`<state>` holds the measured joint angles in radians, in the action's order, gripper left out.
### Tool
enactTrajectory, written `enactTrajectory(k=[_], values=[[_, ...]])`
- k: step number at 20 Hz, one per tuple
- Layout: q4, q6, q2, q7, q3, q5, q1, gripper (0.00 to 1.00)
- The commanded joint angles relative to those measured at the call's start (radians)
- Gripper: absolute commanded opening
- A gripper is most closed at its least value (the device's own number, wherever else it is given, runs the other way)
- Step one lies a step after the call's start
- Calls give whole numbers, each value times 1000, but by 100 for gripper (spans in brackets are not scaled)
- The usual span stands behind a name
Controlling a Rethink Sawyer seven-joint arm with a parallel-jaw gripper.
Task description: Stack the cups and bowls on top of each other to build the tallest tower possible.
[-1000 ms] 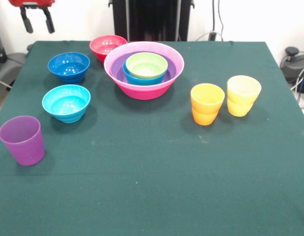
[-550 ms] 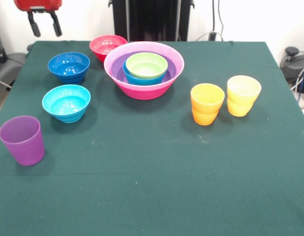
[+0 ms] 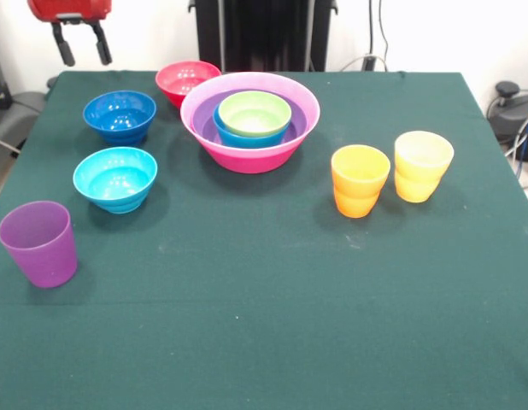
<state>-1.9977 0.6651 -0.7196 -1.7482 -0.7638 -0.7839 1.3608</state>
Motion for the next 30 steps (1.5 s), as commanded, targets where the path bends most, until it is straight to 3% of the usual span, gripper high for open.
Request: enactTrajectory(k=[1, 12, 30], values=[[41, 2, 107, 174, 37, -114, -57, 100], [75, -2, 157, 182, 37, -153, -46, 100], [110, 35, 169, 223, 14, -144, -34, 100]])
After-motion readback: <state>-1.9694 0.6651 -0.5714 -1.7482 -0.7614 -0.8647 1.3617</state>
